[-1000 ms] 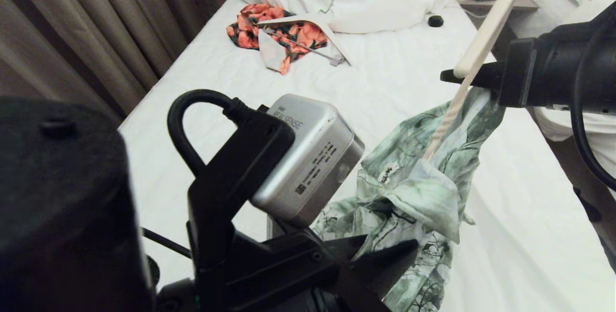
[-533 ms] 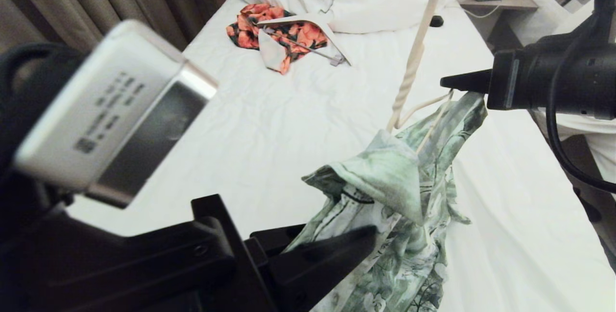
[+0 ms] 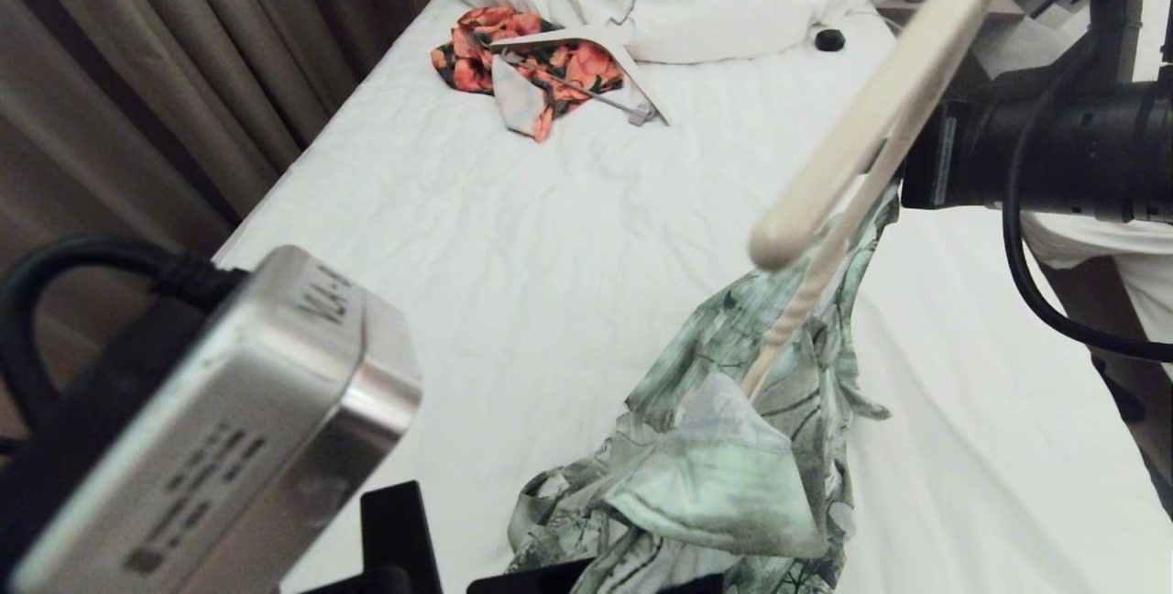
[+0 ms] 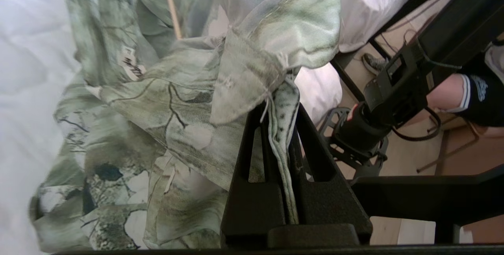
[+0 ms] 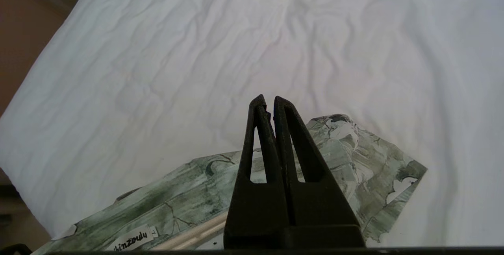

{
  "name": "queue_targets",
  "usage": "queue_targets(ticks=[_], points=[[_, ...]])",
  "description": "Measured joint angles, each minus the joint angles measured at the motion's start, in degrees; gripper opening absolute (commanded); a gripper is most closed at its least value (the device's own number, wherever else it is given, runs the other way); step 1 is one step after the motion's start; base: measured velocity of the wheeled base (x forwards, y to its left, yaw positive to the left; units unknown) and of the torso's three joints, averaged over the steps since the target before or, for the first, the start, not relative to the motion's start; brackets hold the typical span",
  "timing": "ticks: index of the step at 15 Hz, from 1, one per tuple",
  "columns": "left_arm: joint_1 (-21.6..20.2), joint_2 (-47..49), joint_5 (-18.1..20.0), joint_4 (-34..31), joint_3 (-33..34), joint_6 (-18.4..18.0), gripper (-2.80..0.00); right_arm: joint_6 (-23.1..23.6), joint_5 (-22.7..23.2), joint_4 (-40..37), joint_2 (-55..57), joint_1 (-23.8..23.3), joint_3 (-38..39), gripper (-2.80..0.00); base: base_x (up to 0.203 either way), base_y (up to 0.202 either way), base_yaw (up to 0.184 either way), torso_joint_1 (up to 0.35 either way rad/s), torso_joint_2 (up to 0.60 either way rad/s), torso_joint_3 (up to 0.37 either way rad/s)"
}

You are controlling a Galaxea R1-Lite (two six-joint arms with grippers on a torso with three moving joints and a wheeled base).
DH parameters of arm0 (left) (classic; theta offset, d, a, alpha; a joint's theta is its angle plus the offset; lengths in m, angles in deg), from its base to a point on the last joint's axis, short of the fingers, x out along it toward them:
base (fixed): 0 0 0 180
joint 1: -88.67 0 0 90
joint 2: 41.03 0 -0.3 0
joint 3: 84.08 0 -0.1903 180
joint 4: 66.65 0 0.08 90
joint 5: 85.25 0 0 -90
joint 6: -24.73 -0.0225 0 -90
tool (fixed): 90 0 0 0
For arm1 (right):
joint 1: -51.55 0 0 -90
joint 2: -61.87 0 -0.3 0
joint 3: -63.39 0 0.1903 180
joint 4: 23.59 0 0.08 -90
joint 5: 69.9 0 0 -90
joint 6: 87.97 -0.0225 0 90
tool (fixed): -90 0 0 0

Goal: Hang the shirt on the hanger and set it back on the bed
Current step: Hook the other side of the shirt onto the hanger

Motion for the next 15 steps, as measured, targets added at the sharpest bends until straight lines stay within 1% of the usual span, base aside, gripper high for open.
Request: queue_targets(ticks=[5,8,10,13,15], points=[[2.67,2.34,0.02,0.15,-1.27,0.22,-2.8,1.18,0.42,0.04,-0.04,0.02,0.06,-2.8,0.0,0.0,0.0,0.0,0.0,0.0],[3.94,5.47,0.05,0.37,-2.3,1.32,-2.8,1.59,1.46,0.04,-0.36,0.26,0.0,-2.8,0.0,0.0,0.0,0.0,0.0,0.0],[4.41,7.7,0.13,0.37,-3.36,1.43,-2.8,2.78,1.57,0.0,-0.74,0.55,0.0,-2.8,0.0,0.0,0.0,0.0,0.0,0.0],[4.47,10.15,0.13,0.26,-5.99,1.32,-2.8,3.05,1.63,-0.54,-1.9,2.03,0.12,-2.8,0.0,0.0,0.0,0.0,0.0,0.0],[4.25,11.59,0.22,0.26,-7.58,1.34,-2.8,3.07,1.55,-1.13,-3.04,4.27,0.74,-2.8,0.0,0.0,0.0,0.0,0.0,0.0]])
